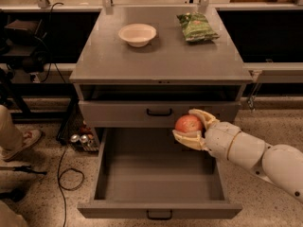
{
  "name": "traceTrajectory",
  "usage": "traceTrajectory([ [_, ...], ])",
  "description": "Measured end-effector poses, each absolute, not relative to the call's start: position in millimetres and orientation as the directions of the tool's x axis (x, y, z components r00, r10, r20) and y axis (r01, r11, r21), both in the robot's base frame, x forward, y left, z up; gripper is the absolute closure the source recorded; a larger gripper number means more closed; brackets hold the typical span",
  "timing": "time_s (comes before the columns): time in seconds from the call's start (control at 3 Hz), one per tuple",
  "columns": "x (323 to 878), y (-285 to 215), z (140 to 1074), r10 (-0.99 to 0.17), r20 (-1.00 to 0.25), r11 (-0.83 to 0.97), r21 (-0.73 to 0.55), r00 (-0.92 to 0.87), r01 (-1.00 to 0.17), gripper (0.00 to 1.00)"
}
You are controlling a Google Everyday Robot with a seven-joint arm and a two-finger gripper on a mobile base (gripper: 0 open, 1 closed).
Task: Pick apple from middle drawer and place on counter
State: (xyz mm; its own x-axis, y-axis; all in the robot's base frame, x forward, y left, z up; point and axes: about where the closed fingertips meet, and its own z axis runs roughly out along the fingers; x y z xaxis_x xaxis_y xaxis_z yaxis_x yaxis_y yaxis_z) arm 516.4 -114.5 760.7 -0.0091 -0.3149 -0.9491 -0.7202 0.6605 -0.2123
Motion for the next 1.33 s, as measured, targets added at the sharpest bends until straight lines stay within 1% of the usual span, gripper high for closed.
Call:
traceTrajectory([
  [0.33,520,-113,763,-0.315,-0.949,0.655,-0.216,-0.002,-0.724,1.00],
  [0.67,549,-117,813,-0.303,-0.949,0.640,-0.271,0.088,-0.719,1.00],
  [1.0,569,-121,866,-0.333,-0.925,0.627,-0.361,0.181,-0.691,1.00],
  [1.33,596,-123,913,-0.355,-0.905,0.629,-0.418,0.236,-0.656,1.00],
])
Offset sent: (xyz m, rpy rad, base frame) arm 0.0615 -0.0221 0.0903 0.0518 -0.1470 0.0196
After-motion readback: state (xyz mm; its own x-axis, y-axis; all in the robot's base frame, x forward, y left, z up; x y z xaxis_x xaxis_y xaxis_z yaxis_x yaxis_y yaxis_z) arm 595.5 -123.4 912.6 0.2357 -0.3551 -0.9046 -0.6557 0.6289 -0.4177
